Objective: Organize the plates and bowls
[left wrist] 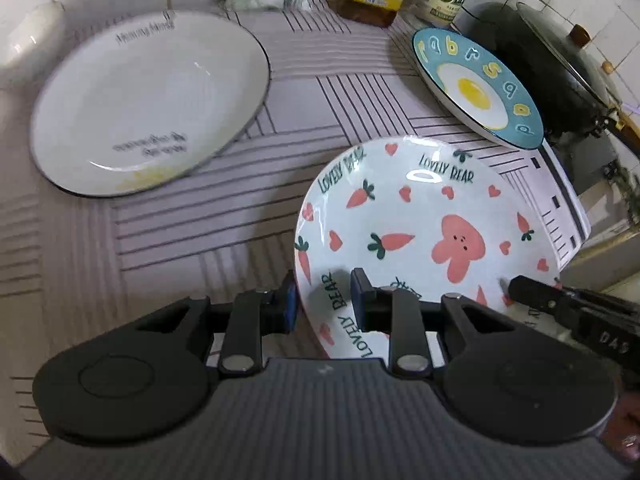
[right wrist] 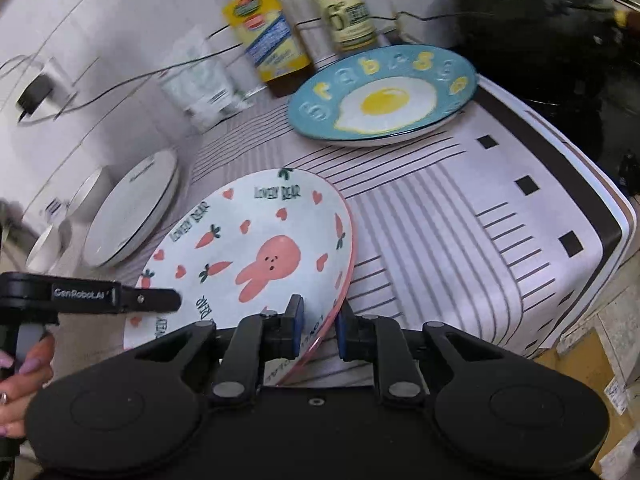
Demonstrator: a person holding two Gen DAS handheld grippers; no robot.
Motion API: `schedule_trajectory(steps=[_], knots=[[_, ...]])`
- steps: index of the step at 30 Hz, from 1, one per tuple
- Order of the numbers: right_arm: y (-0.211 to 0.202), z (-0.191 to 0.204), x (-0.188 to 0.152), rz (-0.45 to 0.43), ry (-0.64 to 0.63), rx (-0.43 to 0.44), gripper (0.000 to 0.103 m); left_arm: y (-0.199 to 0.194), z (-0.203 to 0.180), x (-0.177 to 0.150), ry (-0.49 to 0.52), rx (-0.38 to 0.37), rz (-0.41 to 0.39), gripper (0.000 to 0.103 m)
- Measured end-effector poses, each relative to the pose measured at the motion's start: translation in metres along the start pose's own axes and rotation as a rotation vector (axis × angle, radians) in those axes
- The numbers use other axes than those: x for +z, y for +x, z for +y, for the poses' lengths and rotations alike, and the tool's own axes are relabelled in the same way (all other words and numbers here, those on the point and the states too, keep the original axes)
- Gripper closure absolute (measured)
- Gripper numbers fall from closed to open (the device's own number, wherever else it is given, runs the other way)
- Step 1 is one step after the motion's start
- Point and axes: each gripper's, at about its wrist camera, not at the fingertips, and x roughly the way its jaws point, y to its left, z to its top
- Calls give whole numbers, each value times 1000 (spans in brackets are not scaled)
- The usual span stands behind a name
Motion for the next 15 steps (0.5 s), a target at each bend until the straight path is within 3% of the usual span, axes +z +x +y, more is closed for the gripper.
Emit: schedule_trajectory(steps=[15], knots=[[-40,51,0,-13,-98,109,82,-91,17,-26,9,82,-124,78]])
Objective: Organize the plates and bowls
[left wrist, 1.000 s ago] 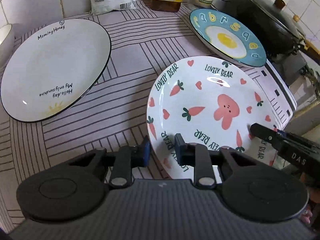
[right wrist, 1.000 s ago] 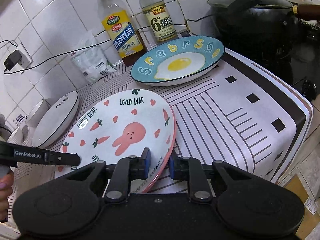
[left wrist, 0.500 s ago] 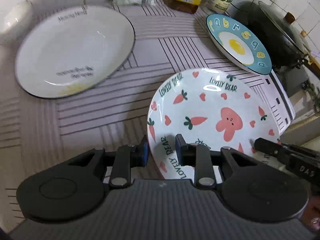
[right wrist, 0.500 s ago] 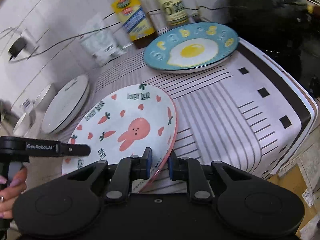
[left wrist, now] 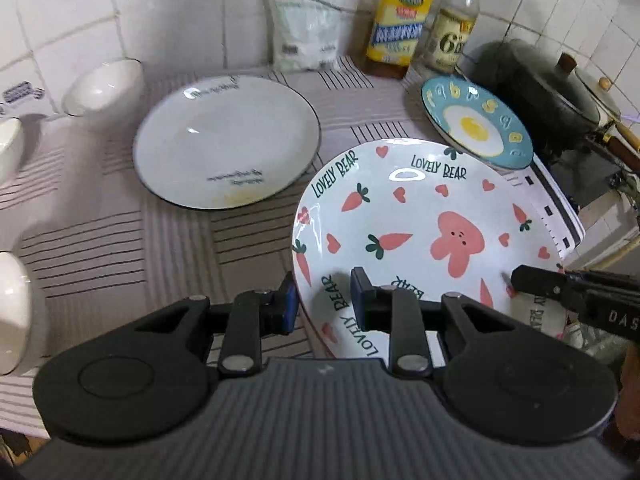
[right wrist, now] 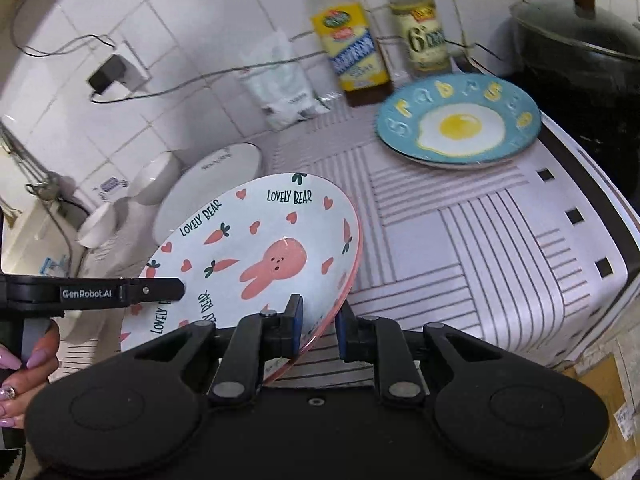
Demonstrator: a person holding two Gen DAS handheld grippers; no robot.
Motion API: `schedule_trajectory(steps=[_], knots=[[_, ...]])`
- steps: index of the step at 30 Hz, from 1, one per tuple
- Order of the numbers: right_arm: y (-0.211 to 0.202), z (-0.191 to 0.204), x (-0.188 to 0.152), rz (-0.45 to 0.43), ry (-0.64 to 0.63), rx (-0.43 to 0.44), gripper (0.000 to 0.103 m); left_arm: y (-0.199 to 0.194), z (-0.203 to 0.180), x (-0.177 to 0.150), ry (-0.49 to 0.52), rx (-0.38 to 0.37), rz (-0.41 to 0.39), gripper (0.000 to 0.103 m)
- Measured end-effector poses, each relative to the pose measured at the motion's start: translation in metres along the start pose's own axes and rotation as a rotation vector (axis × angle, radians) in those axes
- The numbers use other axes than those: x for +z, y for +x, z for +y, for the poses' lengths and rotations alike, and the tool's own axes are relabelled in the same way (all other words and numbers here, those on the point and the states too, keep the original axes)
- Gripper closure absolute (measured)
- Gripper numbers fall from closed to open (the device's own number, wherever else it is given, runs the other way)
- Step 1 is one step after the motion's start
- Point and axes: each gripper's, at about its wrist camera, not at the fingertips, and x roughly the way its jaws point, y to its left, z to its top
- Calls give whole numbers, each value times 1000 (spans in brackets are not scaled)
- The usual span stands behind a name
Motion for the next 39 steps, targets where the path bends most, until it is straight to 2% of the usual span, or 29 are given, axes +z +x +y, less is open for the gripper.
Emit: schedule_trajectory(steps=[8,15,24,29,34,39], knots=[[-19,34,15,-4,-69,73,82,-48,18,-2,-25,47,-60,78],[-1,57,40,8,-85,122,82,-53,47,17,-36,71,-64,78],[51,83,73,46,-133,152,81,-21,101,49,-103,70,-33,78],[100,92,95,98,-175,154,82,17,142,63,-161,25,23,78],[144,97,109,125,-165,152,82,48,167,78,-166,32,65,78],[168,98,108,148,-137,145,81,70,180,89,-147,24,110,78]])
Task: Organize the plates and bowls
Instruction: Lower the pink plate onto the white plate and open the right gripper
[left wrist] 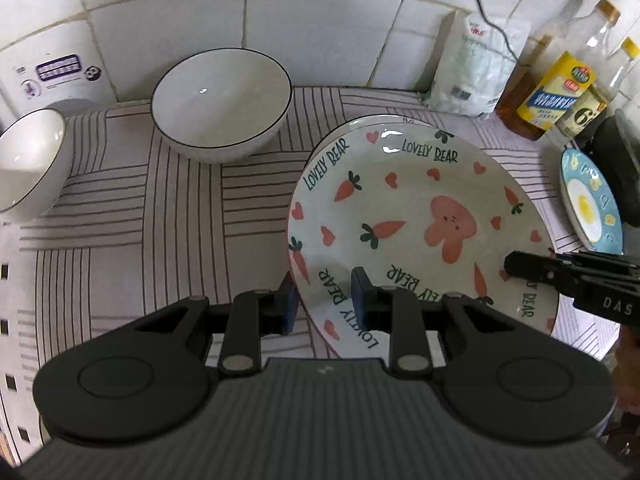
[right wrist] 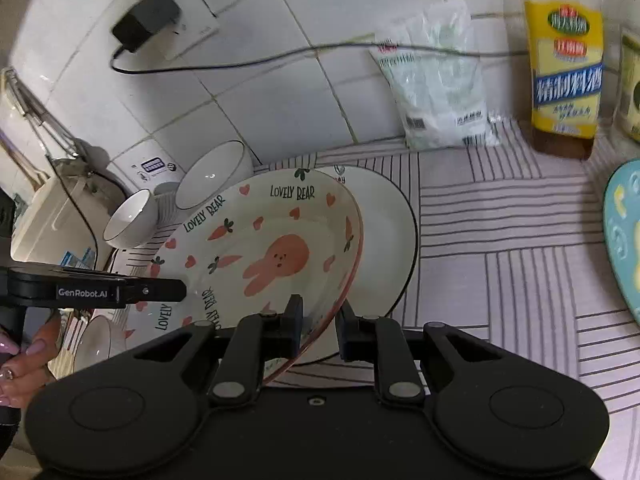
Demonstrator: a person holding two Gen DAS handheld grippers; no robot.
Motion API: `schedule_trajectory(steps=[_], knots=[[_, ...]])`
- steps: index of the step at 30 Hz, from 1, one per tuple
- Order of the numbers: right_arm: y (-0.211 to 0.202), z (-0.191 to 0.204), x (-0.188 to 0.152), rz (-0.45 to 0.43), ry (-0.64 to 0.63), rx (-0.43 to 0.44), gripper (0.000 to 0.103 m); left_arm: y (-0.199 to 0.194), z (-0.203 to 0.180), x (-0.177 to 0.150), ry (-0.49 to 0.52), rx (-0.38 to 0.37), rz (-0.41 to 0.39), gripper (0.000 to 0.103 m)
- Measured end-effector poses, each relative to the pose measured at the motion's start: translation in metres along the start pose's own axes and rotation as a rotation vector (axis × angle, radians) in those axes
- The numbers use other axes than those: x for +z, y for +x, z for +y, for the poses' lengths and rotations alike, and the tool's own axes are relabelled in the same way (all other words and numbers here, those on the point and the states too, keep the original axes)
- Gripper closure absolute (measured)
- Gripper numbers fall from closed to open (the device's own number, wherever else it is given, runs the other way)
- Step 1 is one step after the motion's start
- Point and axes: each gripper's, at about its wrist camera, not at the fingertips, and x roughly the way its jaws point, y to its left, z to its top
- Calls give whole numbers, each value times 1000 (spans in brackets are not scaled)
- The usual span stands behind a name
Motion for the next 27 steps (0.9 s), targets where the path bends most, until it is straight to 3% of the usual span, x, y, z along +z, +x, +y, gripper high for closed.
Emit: schedule_trajectory(steps=[12,27], knots=[[15,-2,-5,-17,98,-72,81,29,5,22,49,-27,89,77],[30,26,1,-1,-9,-277,75,40,-2,26,59,3,141,75]])
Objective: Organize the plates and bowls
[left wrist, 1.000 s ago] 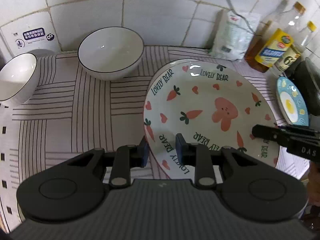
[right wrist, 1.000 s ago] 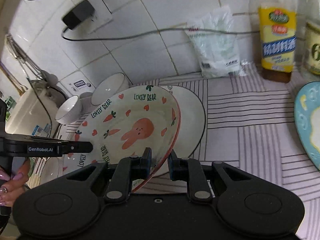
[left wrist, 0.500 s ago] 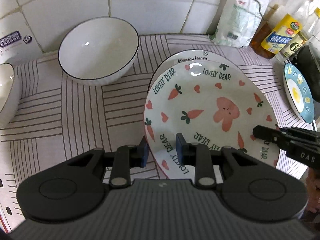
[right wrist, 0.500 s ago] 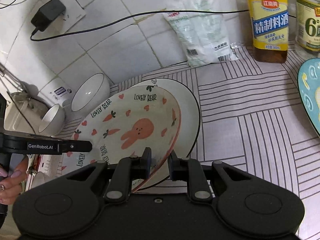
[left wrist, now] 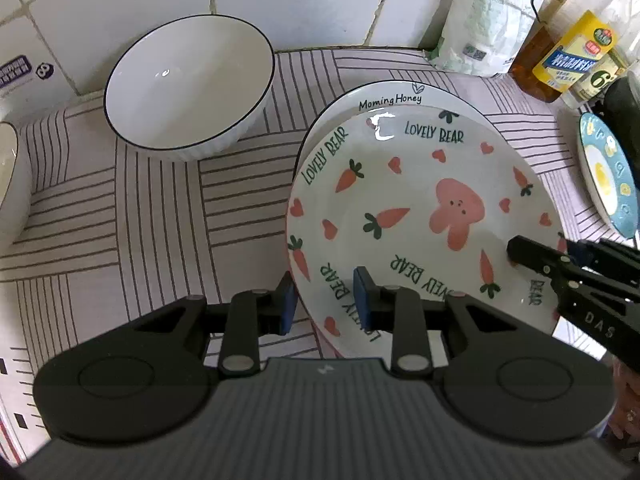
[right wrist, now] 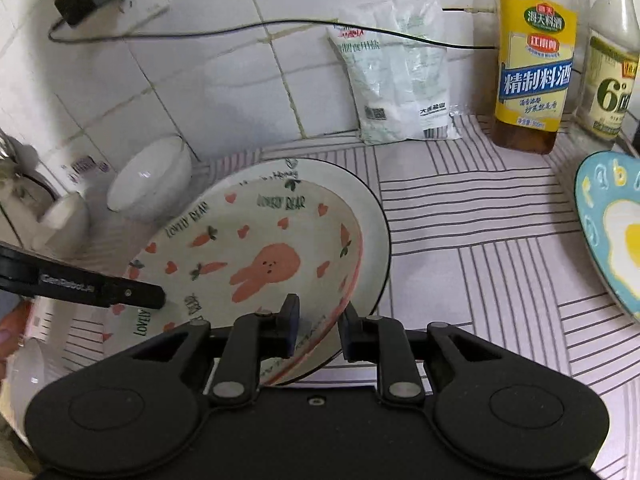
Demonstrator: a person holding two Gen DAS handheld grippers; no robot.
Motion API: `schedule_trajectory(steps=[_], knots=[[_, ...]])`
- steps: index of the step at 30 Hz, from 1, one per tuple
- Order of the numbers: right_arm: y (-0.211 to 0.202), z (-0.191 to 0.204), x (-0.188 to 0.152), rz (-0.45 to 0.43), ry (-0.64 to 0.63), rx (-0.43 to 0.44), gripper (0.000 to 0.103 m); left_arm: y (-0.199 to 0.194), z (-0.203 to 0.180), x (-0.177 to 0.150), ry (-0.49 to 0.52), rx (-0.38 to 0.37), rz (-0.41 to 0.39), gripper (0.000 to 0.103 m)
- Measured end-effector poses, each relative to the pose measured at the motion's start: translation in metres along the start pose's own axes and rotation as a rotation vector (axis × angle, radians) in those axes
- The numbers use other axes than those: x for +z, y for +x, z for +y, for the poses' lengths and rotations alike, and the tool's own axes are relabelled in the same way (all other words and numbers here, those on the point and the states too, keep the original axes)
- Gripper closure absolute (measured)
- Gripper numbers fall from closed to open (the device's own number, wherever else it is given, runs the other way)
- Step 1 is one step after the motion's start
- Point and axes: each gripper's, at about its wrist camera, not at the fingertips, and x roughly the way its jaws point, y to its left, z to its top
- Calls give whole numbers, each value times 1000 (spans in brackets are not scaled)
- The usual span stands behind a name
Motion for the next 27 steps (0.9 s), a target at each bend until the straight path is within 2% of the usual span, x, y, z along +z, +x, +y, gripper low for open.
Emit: schedule_trajectory(steps=[6,8,13,16,18,20,23,27], knots=[[0,20,3,3,-69,-124,67,2,-9,3,17,54,14,75],[0,27,2,7,-101,-160,60,2,-15,4,36,84,14,75],[0,24,2,-14,-110,-171,61,1,-18,5,37,98,29,76],[1,25,-2,4,-131,-185,61,-3,-25,5,74,131,38,76],[-5,21,-6,-28,-109,-157,62,-7,-30,4,91,141,35,75],[-10,18,-7,-47,-101,-169,62,-11,-36,3,110,165,51,75],[-32,9,-10,-93,-63,-150,62,-21,-49,1,170,200,52,75],[-70,-5,-17,-160,-51,-137,62,-44,-70,0,243,208,42,74]])
